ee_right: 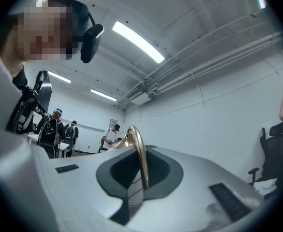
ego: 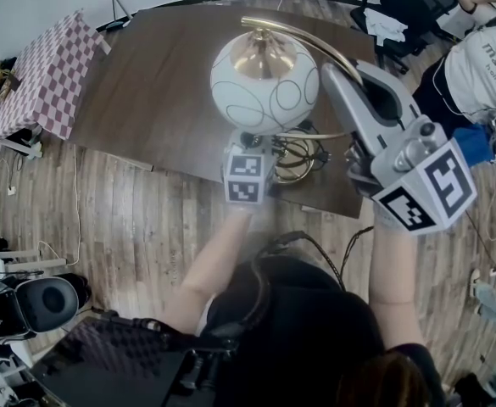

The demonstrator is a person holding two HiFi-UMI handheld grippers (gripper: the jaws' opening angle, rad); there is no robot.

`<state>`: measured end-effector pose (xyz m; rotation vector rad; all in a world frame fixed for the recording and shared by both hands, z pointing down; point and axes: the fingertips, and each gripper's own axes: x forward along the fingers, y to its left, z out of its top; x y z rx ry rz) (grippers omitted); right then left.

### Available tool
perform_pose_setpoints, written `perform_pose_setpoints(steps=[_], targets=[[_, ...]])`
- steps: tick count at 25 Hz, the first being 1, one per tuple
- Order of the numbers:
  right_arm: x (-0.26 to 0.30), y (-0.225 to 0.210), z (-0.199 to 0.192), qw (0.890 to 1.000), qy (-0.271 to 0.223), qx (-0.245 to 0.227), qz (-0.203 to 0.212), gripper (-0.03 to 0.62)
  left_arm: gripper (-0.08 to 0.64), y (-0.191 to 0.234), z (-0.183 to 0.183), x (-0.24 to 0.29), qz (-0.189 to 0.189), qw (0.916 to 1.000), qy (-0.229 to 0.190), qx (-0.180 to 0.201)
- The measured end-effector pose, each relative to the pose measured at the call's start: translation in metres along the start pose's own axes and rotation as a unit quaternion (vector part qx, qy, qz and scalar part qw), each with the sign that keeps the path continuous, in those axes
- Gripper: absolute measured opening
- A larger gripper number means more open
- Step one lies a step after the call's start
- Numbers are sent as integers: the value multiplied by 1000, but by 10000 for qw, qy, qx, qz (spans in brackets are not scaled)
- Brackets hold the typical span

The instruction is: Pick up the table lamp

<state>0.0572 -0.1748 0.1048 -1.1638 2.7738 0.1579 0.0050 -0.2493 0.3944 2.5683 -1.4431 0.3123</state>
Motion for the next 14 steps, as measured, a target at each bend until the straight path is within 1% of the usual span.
perform_pose_setpoints(steps=[9, 14], targets=[[1, -3, -3, 10000, 62, 22, -37, 0, 0, -2, -4, 3, -49, 10000, 59, -37], [10, -5, -7, 9999, 94, 51, -26, 0, 0, 6, -5, 7, -48, 9999, 91, -63]])
